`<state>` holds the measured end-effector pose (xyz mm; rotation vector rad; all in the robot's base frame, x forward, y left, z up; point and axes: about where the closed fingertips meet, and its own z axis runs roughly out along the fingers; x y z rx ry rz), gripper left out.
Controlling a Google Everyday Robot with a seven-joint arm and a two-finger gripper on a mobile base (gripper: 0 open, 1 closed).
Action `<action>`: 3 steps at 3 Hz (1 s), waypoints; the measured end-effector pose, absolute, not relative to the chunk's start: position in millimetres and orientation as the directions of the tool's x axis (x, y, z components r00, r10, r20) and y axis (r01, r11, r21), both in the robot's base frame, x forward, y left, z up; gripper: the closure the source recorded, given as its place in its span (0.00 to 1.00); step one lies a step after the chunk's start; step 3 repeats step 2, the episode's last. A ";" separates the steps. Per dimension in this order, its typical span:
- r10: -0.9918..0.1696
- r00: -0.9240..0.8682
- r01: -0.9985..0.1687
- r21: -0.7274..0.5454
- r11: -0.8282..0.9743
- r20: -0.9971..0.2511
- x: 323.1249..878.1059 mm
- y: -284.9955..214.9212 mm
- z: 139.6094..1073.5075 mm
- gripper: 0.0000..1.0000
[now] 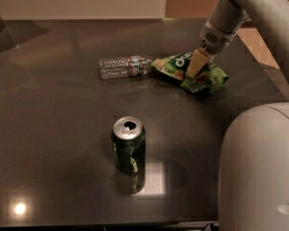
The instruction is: Move green rice chip bag near water bottle
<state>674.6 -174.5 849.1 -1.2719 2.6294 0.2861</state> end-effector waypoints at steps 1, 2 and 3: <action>-0.745 -0.605 -0.788 0.076 0.611 -0.280 680.3 -172.1 846.5 0.00; -0.745 -0.605 -0.788 0.075 0.611 -0.281 680.8 -171.8 846.2 0.00; -0.745 -0.605 -0.788 0.075 0.611 -0.281 680.8 -171.8 846.2 0.00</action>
Offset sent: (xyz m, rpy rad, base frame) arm 0.0052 0.0022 -0.0023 0.0045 -0.0129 -0.0026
